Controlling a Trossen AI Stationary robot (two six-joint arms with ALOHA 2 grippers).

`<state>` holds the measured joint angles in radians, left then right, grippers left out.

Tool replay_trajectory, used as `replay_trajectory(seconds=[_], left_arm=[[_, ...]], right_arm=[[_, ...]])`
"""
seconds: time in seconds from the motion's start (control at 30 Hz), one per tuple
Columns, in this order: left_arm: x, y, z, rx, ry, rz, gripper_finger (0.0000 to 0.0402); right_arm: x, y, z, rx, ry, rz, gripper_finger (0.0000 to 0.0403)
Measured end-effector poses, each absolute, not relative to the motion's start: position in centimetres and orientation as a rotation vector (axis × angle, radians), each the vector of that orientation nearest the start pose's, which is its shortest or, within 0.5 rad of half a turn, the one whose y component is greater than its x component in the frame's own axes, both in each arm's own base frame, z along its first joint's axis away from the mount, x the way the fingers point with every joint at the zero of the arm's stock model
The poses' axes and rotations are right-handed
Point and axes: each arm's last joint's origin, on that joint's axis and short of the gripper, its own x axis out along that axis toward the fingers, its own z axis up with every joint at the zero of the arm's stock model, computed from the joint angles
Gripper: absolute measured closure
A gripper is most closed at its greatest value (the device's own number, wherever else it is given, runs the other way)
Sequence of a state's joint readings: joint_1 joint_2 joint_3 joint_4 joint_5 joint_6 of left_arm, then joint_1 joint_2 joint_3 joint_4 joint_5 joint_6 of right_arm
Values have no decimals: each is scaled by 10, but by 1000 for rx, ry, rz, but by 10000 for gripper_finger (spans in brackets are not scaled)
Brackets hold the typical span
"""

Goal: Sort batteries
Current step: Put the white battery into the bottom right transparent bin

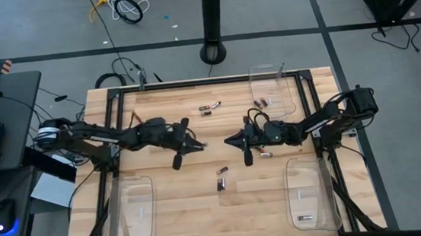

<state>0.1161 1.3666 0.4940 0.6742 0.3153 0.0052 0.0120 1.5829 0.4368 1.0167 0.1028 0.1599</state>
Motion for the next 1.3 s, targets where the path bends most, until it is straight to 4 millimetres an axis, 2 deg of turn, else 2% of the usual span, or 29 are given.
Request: replay_trajectory(seconds=[0.13, 0.37, 0.57, 0.93, 1.3], left_arm=[[258, 24, 190, -81, 79, -180, 356], [261, 25, 184, -77, 84, -147, 356], [264, 24, 184, -41, 32, -155, 356], [265, 24, 187, -40, -23, -168, 356], [265, 25, 190, -38, -48, -161, 356]], right_arm=[[285, -1, 169, 155, 74, -102, 361], [305, -1, 198, 146, -25, -41, 335], [313, 0, 211, 138, -67, -28, 304], [318, 3, 216, 139, -52, -16, 244], [318, 4, 214, 140, -38, -47, 228]])
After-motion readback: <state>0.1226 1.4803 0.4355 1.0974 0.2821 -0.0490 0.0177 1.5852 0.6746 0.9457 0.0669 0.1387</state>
